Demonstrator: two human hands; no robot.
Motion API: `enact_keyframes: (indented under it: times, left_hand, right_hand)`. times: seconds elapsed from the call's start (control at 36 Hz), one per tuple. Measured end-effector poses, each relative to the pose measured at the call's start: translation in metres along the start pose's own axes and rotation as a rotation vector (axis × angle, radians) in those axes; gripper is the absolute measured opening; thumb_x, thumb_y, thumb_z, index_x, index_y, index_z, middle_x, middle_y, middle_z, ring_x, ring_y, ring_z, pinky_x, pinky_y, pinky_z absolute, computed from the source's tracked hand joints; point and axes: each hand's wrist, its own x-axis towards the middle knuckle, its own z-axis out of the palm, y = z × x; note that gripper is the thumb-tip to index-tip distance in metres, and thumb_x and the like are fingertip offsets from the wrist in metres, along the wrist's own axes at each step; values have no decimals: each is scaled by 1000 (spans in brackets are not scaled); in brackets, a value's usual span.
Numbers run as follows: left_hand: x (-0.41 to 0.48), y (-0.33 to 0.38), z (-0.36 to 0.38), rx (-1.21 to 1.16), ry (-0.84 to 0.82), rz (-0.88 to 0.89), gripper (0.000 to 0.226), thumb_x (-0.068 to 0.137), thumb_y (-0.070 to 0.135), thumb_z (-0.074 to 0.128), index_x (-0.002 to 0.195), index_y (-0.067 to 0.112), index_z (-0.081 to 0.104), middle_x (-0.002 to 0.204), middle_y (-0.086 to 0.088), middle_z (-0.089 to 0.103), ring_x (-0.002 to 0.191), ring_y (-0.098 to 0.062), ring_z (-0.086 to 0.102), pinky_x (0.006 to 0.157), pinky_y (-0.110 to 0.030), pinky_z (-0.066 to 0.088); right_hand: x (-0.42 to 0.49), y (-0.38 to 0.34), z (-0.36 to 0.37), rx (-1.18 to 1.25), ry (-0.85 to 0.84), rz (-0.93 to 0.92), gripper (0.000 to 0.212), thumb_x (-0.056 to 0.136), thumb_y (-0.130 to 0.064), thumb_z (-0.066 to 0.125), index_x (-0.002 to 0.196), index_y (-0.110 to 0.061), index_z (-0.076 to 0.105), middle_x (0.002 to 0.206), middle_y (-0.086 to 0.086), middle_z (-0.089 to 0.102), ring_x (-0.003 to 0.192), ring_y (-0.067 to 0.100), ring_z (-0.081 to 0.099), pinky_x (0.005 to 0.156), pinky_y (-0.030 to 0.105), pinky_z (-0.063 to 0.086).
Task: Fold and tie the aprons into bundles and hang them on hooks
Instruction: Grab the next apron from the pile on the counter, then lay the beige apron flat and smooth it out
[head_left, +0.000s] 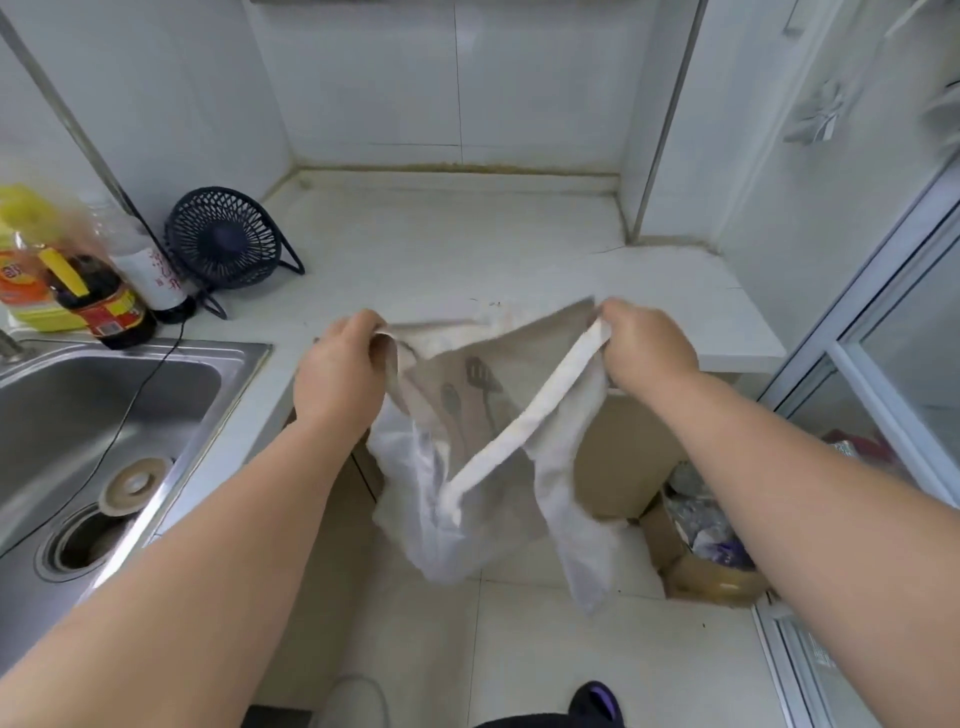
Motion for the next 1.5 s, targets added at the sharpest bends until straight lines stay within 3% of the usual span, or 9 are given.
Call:
enact_keyframes:
  times: [0.06, 0.19, 0.36, 0.56, 1.0, 1.17, 1.33, 1.44, 1.5]
  left_hand:
    - [1, -3, 5, 125, -189, -54, 28, 91, 7, 44, 113, 12, 61, 96, -11, 61, 81, -28, 48, 67, -33, 38]
    - [-1, 8, 5, 4, 134, 53, 28, 89, 0, 46, 115, 2, 58, 105, -21, 61, 83, -37, 53, 66, -36, 34]
    - [8, 2, 10, 377, -113, 6, 13, 87, 2, 40, 94, 10, 47, 72, -10, 50, 63, -29, 42, 48, -29, 26]
    - [23, 14, 7, 451, -254, 16, 18, 94, 12, 40, 91, 12, 58, 70, -3, 43, 74, -30, 49, 62, -34, 40]
    - [39, 24, 4, -748, -189, -394, 34, 92, 0, 29, 113, 6, 55, 90, -15, 66, 70, -28, 67, 71, -42, 60]
    - [50, 20, -10, -1031, -239, -370, 44, 94, -2, 42, 136, 10, 50, 114, -18, 64, 89, -28, 64, 66, -32, 52]
    - [70, 30, -13, -1118, -168, -337, 56, 96, -2, 47, 146, 21, 37, 91, 3, 58, 89, -17, 55, 85, -26, 49]
    - [88, 44, -10, -1072, -137, -327, 61, 97, 1, 36, 148, 35, 31, 144, 2, 46, 86, -14, 55, 75, -20, 42]
    - [97, 55, -10, -1023, -128, -265, 56, 100, 9, 37, 149, 35, 26, 150, 6, 37, 120, -15, 51, 84, -15, 40]
  right_hand:
    - [-2, 3, 4, -45, -45, 9, 22, 89, -5, 44, 105, -12, 57, 102, 17, 60, 95, 36, 57, 70, 32, 41]
    - [-3, -1, 1, 167, 153, 74, 33, 96, -12, 37, 125, -11, 52, 106, 21, 60, 97, 39, 54, 78, 40, 45]
    - [1, 1, 3, 137, 47, 113, 31, 98, -16, 35, 122, -10, 53, 105, 19, 59, 89, 33, 50, 71, 33, 40]
    - [9, -6, -8, 178, 10, 131, 24, 92, -6, 36, 110, -5, 52, 110, 18, 57, 88, 31, 48, 70, 30, 36]
    - [22, -41, -15, 862, 43, 249, 54, 86, 3, 29, 132, -16, 49, 117, 5, 52, 65, 25, 59, 72, 39, 59]
    - [37, -45, -19, 995, 109, 231, 21, 76, -3, 43, 87, 13, 50, 84, 11, 56, 77, 27, 53, 87, 56, 51]
    - [54, -58, -24, 896, 119, 10, 21, 89, -6, 41, 82, -20, 55, 81, -5, 57, 75, 12, 51, 64, 23, 39]
    - [74, -56, -27, 881, 124, -40, 20, 90, -9, 43, 84, -26, 51, 80, -12, 55, 73, 6, 50, 61, 20, 35]
    - [85, -55, -33, 885, 147, -55, 19, 91, -10, 44, 93, -28, 51, 85, -15, 56, 78, 2, 52, 63, 18, 37]
